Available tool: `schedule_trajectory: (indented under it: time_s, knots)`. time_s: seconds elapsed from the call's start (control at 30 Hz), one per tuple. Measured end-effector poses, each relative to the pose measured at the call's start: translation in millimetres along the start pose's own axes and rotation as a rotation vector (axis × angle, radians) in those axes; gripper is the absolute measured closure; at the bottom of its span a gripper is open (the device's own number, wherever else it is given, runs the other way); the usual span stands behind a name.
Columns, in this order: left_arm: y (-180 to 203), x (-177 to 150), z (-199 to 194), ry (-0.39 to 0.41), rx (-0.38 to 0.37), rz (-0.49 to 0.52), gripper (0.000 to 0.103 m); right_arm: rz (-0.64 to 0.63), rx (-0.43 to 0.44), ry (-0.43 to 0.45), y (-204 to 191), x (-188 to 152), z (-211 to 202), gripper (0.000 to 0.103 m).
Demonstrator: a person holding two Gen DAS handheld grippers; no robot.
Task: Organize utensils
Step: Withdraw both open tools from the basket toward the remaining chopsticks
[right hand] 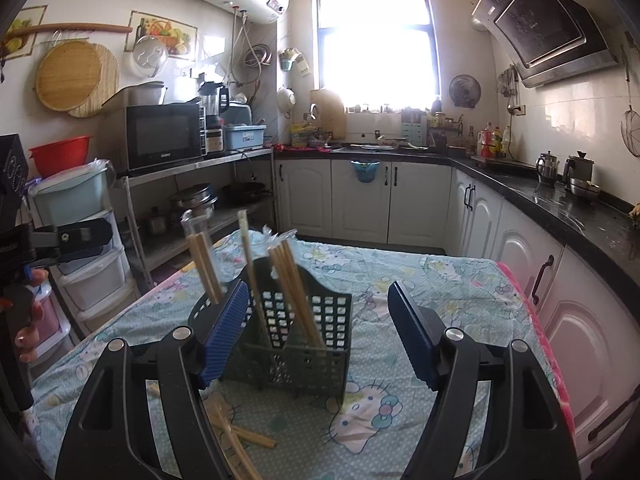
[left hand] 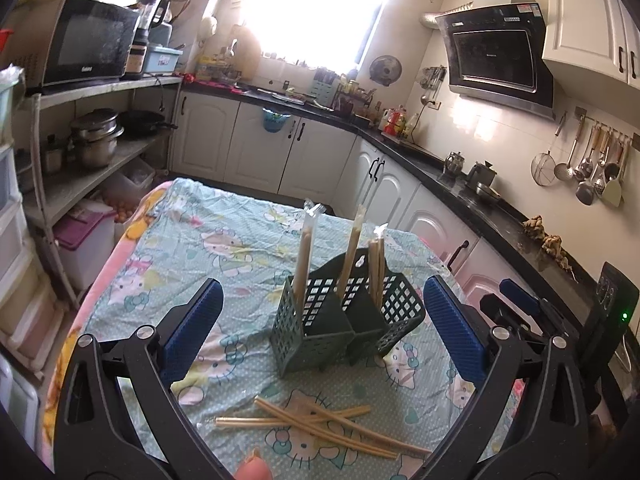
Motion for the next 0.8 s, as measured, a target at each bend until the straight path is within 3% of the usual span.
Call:
schedule_trajectory:
  time_s: [0.8]
  knots:
    - [-46,-52,-3,-0.086,0.062,-0.102,0.010,-0.114,0.109,-0.137,-57,-61,-19,0.033]
Point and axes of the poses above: each gripper's, at about its wrist camera, not at the fingertips, and z roughly the way its jaws point, y to its right, x to its top, the point moved 7 cm from there along z, roughly the way its jaws point
